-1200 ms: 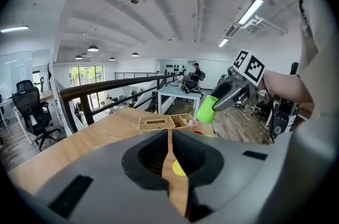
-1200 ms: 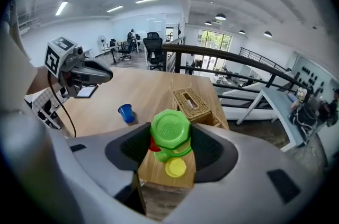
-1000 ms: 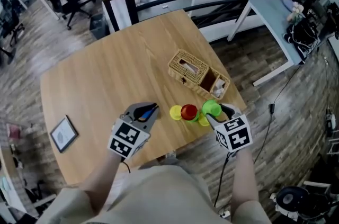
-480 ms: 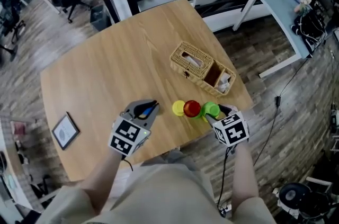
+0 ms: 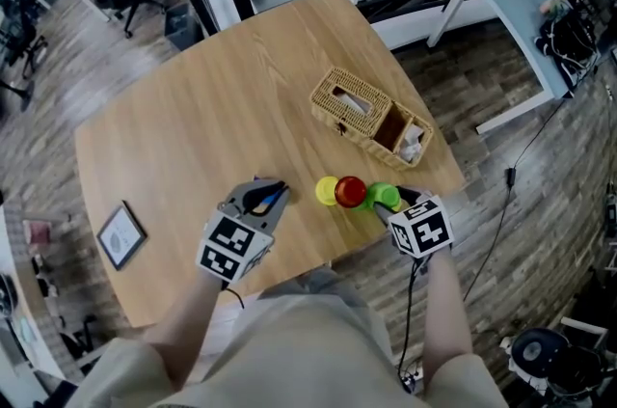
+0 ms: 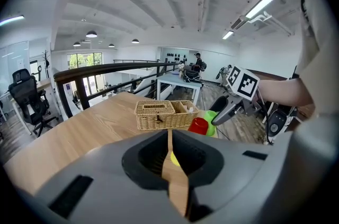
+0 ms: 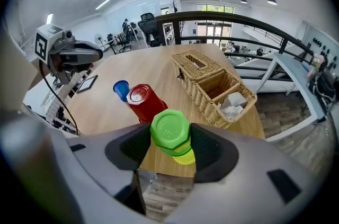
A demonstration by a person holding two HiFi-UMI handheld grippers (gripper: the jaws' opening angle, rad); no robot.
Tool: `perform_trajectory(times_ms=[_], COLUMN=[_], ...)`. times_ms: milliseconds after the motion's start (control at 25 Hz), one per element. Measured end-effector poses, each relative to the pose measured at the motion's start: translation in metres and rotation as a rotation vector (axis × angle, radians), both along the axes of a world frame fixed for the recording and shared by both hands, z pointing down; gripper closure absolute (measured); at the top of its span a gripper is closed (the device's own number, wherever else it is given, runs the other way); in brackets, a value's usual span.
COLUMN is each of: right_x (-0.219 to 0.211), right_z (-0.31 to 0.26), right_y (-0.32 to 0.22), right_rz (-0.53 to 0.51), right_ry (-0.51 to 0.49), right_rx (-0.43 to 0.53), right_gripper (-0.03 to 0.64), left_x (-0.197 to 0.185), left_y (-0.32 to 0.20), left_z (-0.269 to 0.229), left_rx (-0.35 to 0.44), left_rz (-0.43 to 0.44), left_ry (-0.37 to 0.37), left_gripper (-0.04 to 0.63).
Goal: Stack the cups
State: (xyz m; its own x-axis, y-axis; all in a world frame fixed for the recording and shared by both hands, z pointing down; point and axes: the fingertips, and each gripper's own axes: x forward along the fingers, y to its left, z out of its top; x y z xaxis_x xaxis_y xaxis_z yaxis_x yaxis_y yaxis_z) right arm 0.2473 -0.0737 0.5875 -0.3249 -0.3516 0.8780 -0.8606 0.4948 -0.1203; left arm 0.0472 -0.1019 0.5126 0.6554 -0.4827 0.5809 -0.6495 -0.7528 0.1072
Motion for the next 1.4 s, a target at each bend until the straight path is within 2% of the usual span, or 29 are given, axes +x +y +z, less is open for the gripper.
perform_trajectory(times_ms=[520, 800, 1000, 1400], right_x=[0.001, 0.0, -0.004, -0.028], right_z=[0.0, -0.01, -0.05, -0.162], right_y=[0.006, 0.005, 0.002, -0.001], right_rz=[-0.005, -0.012, -0.014, -0.036], right_ry=[-0.008, -0.014, -0.014, -0.015], right_rx=[-0.016, 0.006, 0.088, 0.336], right_gripper=[0.362, 0.322, 0.323, 0.351], left_x=[0.006, 0.003, -0.006, -0.033], left_y=[0.004, 0.005, 0.003, 0.003], left_z=[-0.004, -0.009, -0.023, -0.066], left_rx=[0.008, 0.017, 0.06, 0.131], left_rz=[0.014, 0.006, -0.001, -0.051], left_ry=[0.005, 0.002, 0.011, 0.037], left_gripper=[0.552, 0.552, 0.552, 0.552])
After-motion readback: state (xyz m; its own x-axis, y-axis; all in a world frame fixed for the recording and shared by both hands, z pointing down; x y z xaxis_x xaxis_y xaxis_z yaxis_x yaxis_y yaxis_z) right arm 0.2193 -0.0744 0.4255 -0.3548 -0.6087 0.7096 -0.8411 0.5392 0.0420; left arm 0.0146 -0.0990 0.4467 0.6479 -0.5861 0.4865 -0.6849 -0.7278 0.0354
